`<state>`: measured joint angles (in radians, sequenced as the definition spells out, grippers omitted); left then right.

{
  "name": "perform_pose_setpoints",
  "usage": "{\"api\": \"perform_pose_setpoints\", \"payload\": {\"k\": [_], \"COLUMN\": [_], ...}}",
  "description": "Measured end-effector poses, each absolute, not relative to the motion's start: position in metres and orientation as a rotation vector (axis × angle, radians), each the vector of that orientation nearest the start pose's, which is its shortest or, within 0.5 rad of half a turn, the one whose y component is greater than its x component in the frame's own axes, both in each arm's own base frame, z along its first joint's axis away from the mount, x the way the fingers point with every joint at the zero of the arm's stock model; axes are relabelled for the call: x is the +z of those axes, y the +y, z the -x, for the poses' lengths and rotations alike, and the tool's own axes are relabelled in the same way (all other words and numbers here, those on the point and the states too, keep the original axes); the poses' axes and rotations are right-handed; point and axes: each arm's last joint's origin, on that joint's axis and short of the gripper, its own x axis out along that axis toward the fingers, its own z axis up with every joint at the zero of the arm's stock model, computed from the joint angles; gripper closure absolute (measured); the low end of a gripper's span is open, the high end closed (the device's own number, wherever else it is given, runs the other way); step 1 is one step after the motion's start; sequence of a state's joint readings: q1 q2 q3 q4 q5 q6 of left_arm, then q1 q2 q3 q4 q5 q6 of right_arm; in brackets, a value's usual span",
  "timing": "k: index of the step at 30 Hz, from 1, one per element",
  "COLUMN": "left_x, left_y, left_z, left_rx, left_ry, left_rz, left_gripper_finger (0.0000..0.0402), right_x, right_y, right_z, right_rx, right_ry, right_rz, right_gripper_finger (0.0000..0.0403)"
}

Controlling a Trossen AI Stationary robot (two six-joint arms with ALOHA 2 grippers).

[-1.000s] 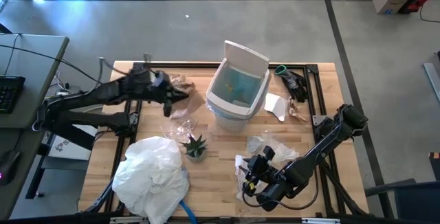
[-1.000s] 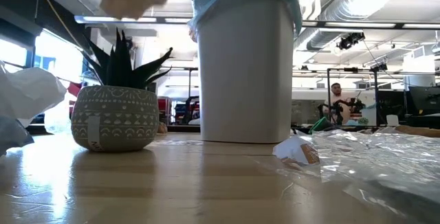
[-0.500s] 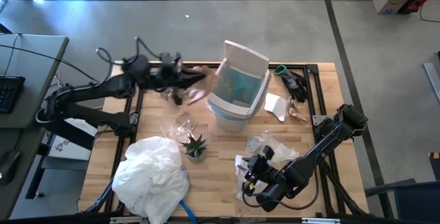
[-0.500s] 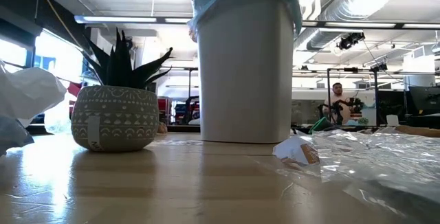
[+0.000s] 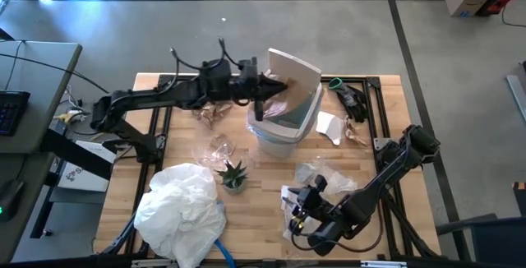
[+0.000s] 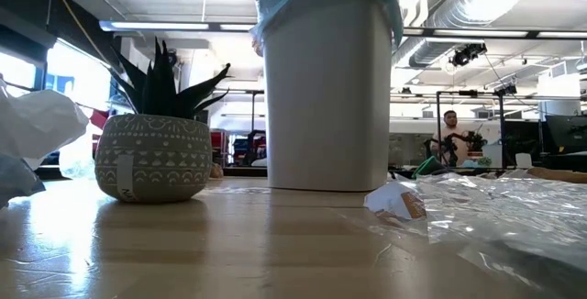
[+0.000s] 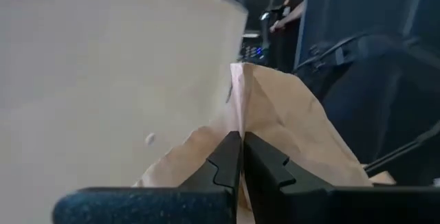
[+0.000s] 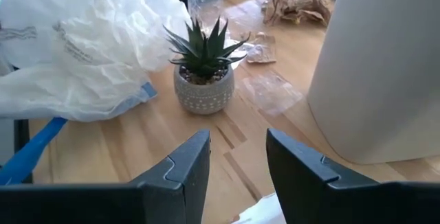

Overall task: Place trash/remove bag and relplace
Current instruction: Put the brown napkin into the trash bin

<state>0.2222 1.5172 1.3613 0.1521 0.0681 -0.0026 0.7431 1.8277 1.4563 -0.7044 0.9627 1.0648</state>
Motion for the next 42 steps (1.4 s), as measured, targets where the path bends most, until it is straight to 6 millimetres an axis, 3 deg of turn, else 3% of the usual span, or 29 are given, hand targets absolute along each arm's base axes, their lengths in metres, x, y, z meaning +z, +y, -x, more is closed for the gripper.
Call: {"api": "perform_pose_setpoints", "payload": {"k": [7,17,24,30,37,42], "left_x": [0.381,0.376,0.392,0.405,0.401,0.387], "left_y": [0.078,0.078,0.074,0.064,0.048,0.041], "left_z": [-0.352,-0.351,-0.336,-0.309,-0.255,-0.224], "left_rx": [0.184,0.175,0.153,0.037,0.021,0.082], "left_ry": [0.034,0.086,0.053,0.122,0.440,0.701], "left_rz": [0.003,0.033,0.032,0.094,0.113,0.135], "left_gripper_finger": [0.0375,0.0291,0.0250,0.0243,0.0252,0.0258], "right_x": [0.252,0.253,0.253,0.252,0.252,0.251], "right_y": [0.246,0.249,0.249,0.250,0.253,0.253], "right_z": [-0.288,-0.285,-0.285,-0.285,-0.282,-0.281], "right_rx": [-0.501,-0.496,-0.494,-0.480,-0.458,-0.453], "right_ry": [0.477,0.463,0.466,0.487,0.510,0.515], "right_rz": [-0.206,-0.208,-0.210,-0.217,-0.213,-0.213], "right_gripper_finger": [0.0275,0.0275,0.0275,0.0275,0.0275,0.0275]}}
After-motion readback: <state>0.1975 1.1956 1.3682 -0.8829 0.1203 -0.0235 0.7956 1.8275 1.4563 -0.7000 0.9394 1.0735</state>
